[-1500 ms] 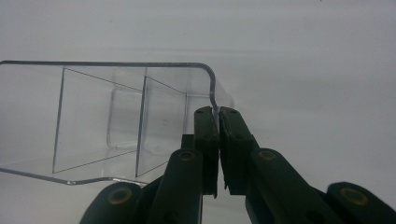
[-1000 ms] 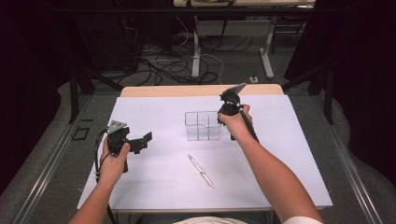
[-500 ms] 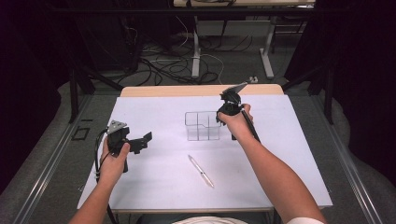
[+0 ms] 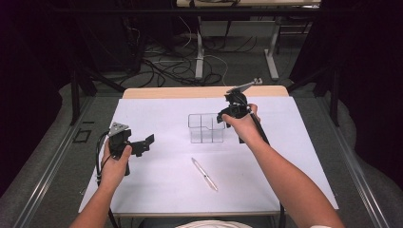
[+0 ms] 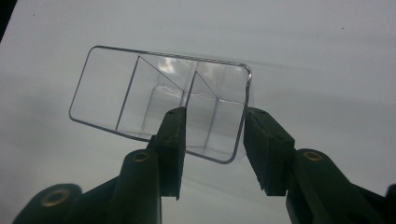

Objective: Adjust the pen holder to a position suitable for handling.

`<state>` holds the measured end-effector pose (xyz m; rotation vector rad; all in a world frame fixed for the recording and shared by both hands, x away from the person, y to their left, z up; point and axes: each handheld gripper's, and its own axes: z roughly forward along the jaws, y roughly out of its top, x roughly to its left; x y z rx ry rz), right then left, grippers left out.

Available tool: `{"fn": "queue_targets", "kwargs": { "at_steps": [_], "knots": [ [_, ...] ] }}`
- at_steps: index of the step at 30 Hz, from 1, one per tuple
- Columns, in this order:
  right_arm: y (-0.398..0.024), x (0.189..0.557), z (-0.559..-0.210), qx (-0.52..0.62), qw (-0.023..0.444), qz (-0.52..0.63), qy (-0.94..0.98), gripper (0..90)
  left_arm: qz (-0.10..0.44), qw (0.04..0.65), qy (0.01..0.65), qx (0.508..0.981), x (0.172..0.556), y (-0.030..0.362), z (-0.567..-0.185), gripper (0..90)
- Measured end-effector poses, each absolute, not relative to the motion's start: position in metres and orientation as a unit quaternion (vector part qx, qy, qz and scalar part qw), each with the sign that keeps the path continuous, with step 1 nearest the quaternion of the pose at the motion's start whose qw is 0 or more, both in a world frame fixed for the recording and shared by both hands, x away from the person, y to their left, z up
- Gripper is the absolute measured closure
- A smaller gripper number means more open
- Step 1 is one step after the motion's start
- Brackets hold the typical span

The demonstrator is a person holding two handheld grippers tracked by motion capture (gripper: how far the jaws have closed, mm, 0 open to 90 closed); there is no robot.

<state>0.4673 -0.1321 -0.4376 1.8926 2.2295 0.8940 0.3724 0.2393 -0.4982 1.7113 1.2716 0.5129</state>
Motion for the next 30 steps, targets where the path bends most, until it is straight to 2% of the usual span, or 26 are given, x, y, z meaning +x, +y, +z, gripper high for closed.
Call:
{"fn": "queue_targets", "kwargs": {
  "at_steps": [13, 15, 21, 30],
  "knots": [
    [-0.133, 0.453, -0.434, 0.584, 0.045, 0.311, 0.748, 39.5, 0.202, 0.454, 0.519, 0.696, 0.372, 0.239, -0.499, 0.2],
    [-0.13, 0.448, -0.436, 0.574, 0.038, 0.313, 0.756, 34.2, 0.203, 0.454, 0.517, 0.697, 0.372, 0.238, -0.499, 0.2],
    [-0.121, 0.434, -0.441, 0.552, 0.031, 0.313, 0.772, 25.5, 0.203, 0.453, 0.516, 0.698, 0.372, 0.238, -0.5, 0.2],
    [-0.112, 0.418, -0.451, 0.524, 0.031, 0.316, 0.79, 19.5, 0.201, 0.45, 0.513, 0.702, 0.372, 0.237, -0.5, 0.3]
  ]
}}
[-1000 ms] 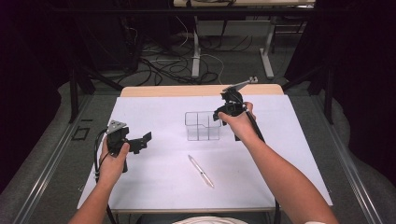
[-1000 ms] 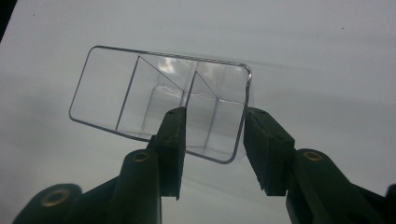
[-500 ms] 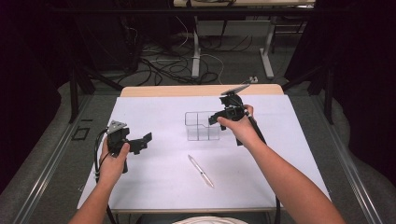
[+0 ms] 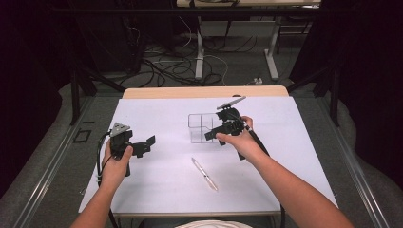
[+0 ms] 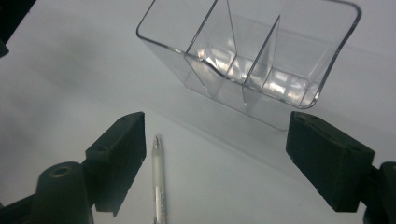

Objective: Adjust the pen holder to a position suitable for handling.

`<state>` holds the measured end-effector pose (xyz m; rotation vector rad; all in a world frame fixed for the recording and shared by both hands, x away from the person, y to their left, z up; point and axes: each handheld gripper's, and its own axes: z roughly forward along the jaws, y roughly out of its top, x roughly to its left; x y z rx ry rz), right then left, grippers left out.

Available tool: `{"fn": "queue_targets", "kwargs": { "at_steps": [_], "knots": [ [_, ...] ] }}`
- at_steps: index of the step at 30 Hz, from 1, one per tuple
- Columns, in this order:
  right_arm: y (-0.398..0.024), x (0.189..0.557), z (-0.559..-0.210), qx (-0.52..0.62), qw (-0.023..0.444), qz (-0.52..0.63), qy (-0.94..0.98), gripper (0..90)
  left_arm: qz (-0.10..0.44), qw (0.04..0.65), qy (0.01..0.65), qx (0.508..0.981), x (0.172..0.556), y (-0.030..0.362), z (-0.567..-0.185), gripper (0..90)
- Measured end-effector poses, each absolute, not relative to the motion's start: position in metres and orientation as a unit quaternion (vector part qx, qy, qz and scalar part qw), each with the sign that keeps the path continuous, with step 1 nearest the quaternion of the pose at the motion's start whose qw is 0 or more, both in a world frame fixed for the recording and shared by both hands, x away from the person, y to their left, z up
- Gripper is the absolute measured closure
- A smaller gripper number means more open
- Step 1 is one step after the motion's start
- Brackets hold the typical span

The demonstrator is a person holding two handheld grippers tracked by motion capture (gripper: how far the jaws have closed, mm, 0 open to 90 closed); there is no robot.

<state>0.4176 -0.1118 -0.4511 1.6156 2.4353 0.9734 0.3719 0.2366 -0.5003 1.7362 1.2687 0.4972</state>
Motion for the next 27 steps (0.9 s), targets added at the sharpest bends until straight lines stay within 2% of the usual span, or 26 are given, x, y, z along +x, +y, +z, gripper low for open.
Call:
{"fn": "queue_targets", "kwargs": {
  "at_steps": [16, 24, 27],
  "knots": [
    [-0.101, 0.403, -0.473, 0.514, 0.019, 0.298, 0.804, 31.6, 0.195, 0.45, 0.508, 0.708, 0.372, 0.233, -0.502, 0.4],
    [-0.095, 0.402, -0.482, 0.508, 0.012, 0.287, 0.812, 32.4, 0.195, 0.45, 0.508, 0.708, 0.372, 0.234, -0.501, 0.5],
    [-0.092, 0.402, -0.484, 0.509, 0.006, 0.284, 0.812, 35.4, 0.195, 0.449, 0.508, 0.708, 0.372, 0.234, -0.501, 0.5]
  ]
}}
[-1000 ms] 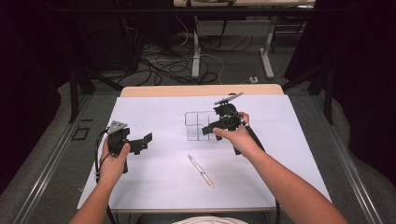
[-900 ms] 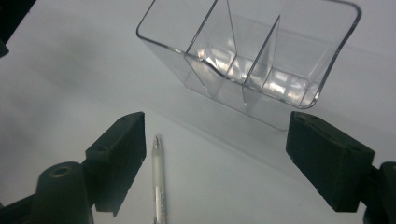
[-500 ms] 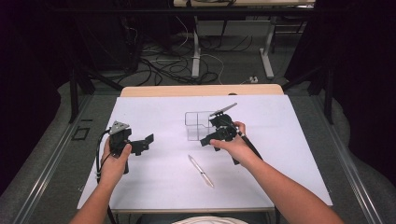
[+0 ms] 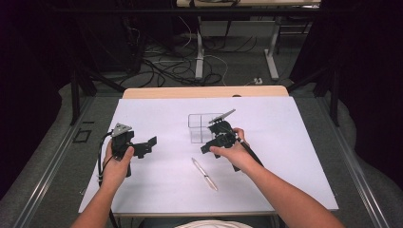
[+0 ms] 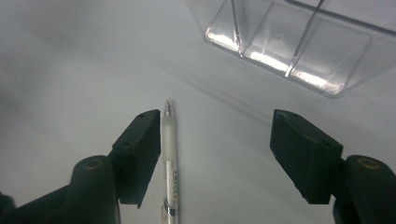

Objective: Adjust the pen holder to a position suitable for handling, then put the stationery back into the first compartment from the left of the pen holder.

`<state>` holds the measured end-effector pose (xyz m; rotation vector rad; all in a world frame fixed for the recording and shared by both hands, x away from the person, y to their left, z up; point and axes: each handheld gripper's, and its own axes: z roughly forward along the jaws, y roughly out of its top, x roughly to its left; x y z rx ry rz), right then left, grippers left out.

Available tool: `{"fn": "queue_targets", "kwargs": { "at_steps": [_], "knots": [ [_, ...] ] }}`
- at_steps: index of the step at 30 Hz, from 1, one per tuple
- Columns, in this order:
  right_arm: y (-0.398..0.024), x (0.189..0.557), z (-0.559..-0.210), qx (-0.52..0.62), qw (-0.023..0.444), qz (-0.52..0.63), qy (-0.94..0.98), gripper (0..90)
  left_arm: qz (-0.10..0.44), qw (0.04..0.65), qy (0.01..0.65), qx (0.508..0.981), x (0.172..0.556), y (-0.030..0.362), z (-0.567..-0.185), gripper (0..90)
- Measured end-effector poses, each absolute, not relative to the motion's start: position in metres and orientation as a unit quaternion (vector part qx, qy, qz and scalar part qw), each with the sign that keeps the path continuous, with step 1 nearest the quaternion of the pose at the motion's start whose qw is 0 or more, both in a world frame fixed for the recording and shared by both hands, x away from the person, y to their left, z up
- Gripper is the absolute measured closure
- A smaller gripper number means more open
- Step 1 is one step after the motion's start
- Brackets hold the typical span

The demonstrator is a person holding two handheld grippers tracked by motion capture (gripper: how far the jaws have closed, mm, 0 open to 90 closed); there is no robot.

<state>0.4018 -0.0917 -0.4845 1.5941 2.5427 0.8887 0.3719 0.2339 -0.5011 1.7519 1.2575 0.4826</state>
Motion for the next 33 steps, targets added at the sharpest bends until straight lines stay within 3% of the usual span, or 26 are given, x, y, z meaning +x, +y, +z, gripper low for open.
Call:
{"fn": "queue_targets", "kwargs": {
  "at_steps": [10, 33],
  "knots": [
    [-0.082, 0.399, -0.494, 0.509, -0.016, 0.258, 0.821, 47.1, 0.195, 0.449, 0.509, 0.708, 0.372, 0.234, -0.501, 0.5],
    [-0.067, 0.4, -0.509, 0.514, -0.029, 0.231, 0.826, 63.1, 0.199, 0.448, 0.51, 0.707, 0.372, 0.235, -0.501, 0.5]
  ]
}}
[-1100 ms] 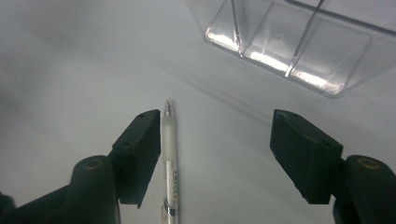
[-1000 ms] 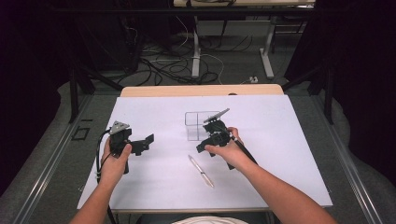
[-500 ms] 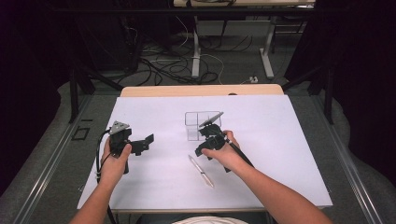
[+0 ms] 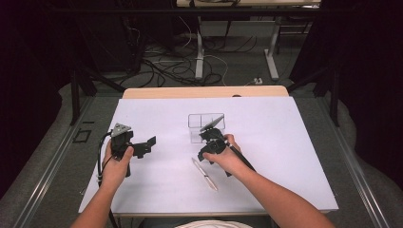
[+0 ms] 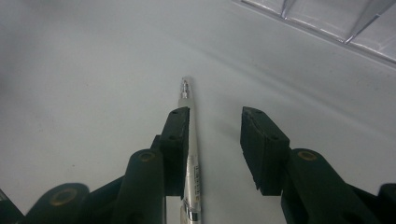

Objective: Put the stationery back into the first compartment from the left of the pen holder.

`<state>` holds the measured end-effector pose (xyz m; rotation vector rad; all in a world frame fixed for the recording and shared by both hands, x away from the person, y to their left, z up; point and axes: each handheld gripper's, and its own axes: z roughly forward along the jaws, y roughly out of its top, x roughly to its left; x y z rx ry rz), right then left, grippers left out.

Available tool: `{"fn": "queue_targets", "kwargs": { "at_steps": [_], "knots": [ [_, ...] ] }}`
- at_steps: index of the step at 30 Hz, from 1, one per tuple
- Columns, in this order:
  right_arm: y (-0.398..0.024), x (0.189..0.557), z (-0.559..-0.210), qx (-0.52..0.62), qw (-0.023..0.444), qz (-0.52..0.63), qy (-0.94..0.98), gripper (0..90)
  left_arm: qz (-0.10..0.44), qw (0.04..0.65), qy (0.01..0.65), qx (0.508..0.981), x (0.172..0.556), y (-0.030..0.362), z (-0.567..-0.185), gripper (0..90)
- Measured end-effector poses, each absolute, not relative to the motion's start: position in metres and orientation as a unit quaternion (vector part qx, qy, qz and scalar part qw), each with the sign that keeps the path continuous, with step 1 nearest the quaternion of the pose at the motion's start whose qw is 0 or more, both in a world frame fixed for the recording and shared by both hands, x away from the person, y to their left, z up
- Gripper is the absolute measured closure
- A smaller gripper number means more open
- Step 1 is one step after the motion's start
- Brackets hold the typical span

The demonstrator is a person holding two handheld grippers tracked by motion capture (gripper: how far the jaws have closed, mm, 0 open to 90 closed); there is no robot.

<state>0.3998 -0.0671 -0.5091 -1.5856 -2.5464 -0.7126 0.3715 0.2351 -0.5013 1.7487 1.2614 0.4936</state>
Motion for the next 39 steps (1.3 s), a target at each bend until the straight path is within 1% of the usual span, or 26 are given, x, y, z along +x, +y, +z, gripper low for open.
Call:
{"fn": "queue_targets", "kwargs": {
  "at_steps": [16, 20, 22, 25, 39],
  "knots": [
    [-0.056, 0.4, -0.524, -0.504, 0.062, -0.207, -0.836, 69.8, 0.199, 0.448, 0.511, 0.706, 0.371, 0.236, -0.501, 0.5],
    [-0.053, 0.398, -0.527, -0.499, 0.066, -0.193, -0.842, 71.2, 0.199, 0.448, 0.511, 0.707, 0.371, 0.235, -0.501, 0.5],
    [-0.052, 0.397, -0.53, -0.497, 0.061, -0.209, -0.84, 72.3, 0.2, 0.448, 0.51, 0.707, 0.372, 0.235, -0.501, 0.5],
    [-0.051, 0.397, -0.529, -0.493, 0.073, -0.193, -0.845, 73.6, 0.199, 0.448, 0.51, 0.707, 0.372, 0.235, -0.501, 0.5],
    [-0.049, 0.395, -0.532, -0.49, 0.075, -0.177, -0.85, 78.4, 0.199, 0.447, 0.51, 0.707, 0.372, 0.235, -0.501, 0.5]
  ]
}}
